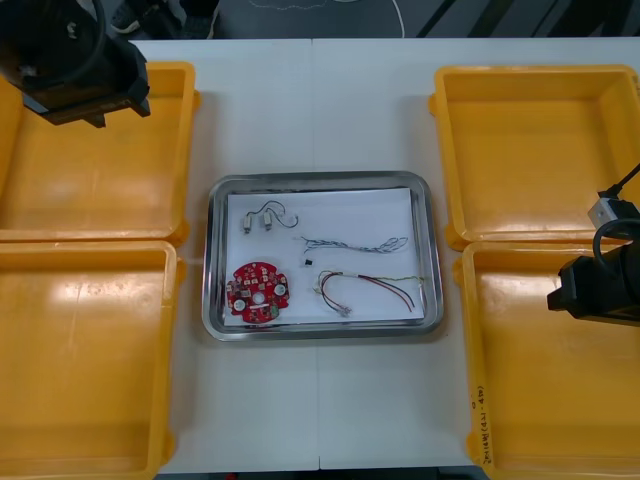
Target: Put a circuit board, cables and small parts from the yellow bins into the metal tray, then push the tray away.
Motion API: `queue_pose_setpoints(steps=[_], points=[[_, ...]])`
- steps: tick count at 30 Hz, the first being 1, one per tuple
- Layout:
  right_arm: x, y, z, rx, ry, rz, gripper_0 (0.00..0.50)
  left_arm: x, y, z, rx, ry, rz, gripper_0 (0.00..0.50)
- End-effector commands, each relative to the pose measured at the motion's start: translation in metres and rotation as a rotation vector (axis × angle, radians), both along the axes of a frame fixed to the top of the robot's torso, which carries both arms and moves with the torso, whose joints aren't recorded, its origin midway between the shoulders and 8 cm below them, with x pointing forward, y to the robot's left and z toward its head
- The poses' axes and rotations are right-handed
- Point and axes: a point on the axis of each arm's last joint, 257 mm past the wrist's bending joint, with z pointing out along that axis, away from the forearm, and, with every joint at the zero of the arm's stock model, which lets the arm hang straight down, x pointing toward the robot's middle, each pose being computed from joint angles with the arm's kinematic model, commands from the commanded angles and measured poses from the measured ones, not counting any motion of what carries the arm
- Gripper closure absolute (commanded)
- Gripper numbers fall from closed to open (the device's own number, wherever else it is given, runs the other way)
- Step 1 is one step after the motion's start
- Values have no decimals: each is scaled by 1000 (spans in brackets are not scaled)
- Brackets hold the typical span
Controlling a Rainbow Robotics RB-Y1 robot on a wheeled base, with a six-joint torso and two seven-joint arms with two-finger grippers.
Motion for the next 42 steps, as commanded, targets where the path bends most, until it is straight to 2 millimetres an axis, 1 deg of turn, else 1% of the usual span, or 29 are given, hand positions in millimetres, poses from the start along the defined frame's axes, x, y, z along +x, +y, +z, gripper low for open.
queue_pose_setpoints(steps=[1,4,9,13,17,22,23,28,32,37,42], points=[[-6,-5,4,-39,-2,30,0,-2,45,12,82,-7,-77,0],[-6,-4,4,-39,-1,38,0,-7,62,8,89,-9,-94,0],[-8,1,5,-36,-2,68,0,-26,94,-13,173,22,-142,0],[-8,3,5,-31,-2,82,0,-37,106,-22,185,32,-162,0],[-7,12,6,-33,-1,120,0,-55,120,-35,206,47,-179,0],[-3,32,7,-56,-4,215,0,-77,127,-47,214,46,-192,0],[-2,34,7,-60,-5,226,0,-79,129,-47,216,44,-191,0],[5,51,11,-135,-34,412,0,-98,136,-58,216,48,-200,0],[9,63,14,-177,-52,530,0,-108,142,-63,212,56,-199,0],[13,81,20,-239,-78,699,0,-124,147,-80,207,96,-205,0],[15,88,21,-283,-91,792,0,-133,148,-92,199,128,-216,0]])
